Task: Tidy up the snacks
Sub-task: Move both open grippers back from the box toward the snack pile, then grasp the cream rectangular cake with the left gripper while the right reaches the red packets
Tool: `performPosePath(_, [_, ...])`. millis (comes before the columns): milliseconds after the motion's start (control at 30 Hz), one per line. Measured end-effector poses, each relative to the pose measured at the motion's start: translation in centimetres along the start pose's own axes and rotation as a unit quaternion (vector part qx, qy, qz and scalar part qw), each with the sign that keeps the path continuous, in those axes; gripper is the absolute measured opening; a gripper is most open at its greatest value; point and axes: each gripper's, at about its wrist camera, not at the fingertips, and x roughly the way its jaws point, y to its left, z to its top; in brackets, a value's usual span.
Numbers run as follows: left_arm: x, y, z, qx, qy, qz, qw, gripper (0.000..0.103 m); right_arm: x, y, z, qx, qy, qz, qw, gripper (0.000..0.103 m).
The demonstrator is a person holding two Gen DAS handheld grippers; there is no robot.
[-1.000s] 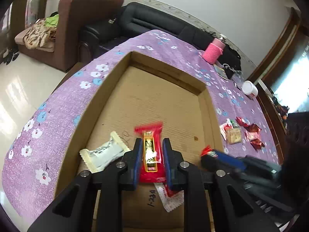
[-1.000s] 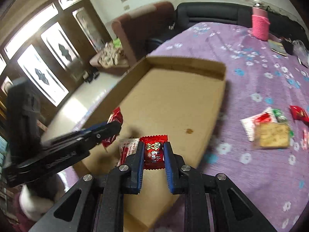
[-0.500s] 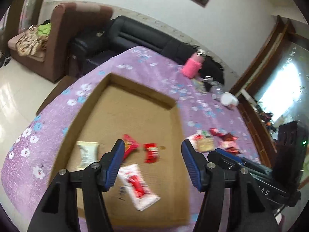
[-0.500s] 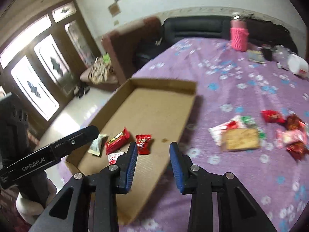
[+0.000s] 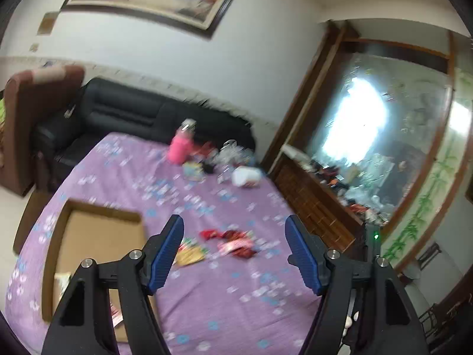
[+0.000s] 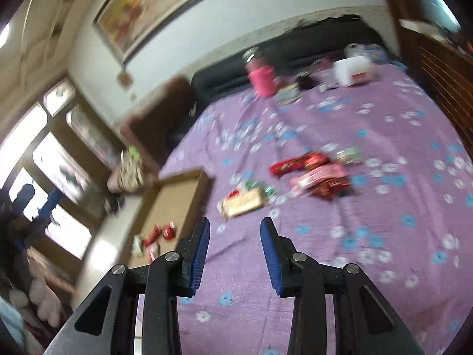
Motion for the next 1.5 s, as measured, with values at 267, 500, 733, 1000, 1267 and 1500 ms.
performPosePath(267, [-1.5,-8.1,5.5,0.02,0.011,-0.086,0.996,0.07,-8.0,-7.3,3.4,0.185,-0.02,0.097,0.978,0.053])
performPosePath(500, [-6.8,-13.7,15.2,0.067,-0.005,-0.064,0.9957,0.07,-21.2,-3.4,10.4,0.067,-0.093,-0.051,0.992,0.055])
performPosePath(733, [-14.0,-12.8,23.9,0.06,-0.129,0.047,0.9887,0.082,-35.2,2.1,16.3,0.004,-0.176,-0.231,0.957,0.065])
performPosePath(1000, [-9.1,-10.2,16.1,0.088,-0.065,0.054,0.9926,0.087,-33.7,2.1,17.6,-0.019,-0.165,-0.305,0.938,0.081])
performPosePath(1267, [3.2,-5.9,2.2,0.044,0.109,-0.018,0.993,0.086,-15.9,-5.3,8.8,-0.049,-0.069,-0.282,0.956,0.081])
performPosePath(1500, [9.9,0.3,-4.9,-0.02,0.132,0.037,0.9903,0.086,-4.4,-9.5,3.7,-0.063,-0.057,-0.265,0.96,0.081])
